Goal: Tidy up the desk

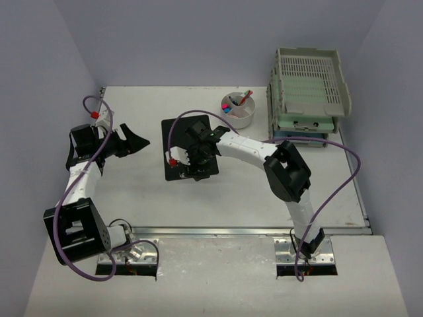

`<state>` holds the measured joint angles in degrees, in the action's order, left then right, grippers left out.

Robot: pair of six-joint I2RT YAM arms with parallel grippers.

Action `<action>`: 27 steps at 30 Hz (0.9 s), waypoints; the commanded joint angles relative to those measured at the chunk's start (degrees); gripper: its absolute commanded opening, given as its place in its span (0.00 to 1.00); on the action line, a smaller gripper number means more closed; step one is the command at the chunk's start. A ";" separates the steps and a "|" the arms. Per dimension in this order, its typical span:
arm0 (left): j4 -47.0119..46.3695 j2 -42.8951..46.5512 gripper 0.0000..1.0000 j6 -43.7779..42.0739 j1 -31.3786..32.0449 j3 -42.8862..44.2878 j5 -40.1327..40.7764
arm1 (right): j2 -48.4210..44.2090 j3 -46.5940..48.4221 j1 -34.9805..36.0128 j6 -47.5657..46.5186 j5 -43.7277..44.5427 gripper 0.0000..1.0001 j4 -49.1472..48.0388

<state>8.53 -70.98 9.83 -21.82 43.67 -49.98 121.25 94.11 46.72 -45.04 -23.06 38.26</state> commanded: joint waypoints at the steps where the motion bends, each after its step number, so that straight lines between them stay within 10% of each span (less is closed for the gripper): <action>1: -9.60 1.11 0.77 6.23 -0.68 -1.64 -3.72 | 1.37 1.84 0.94 1.15 1.03 0.65 -4.23; 8: -21.85 1.96 0.77 16.51 -0.68 -5.99 -3.05 | 4.31 1.84 1.27 2.30 1.88 0.64 -7.38; 27: -20.14 2.60 0.77 15.45 -0.68 -5.08 -2.49 | 10.69 4.40 1.35 -0.35 -0.93 0.42 -1.87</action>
<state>-8.48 -69.63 24.66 -21.85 37.50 -51.75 129.08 95.28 47.78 -44.24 -21.98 33.58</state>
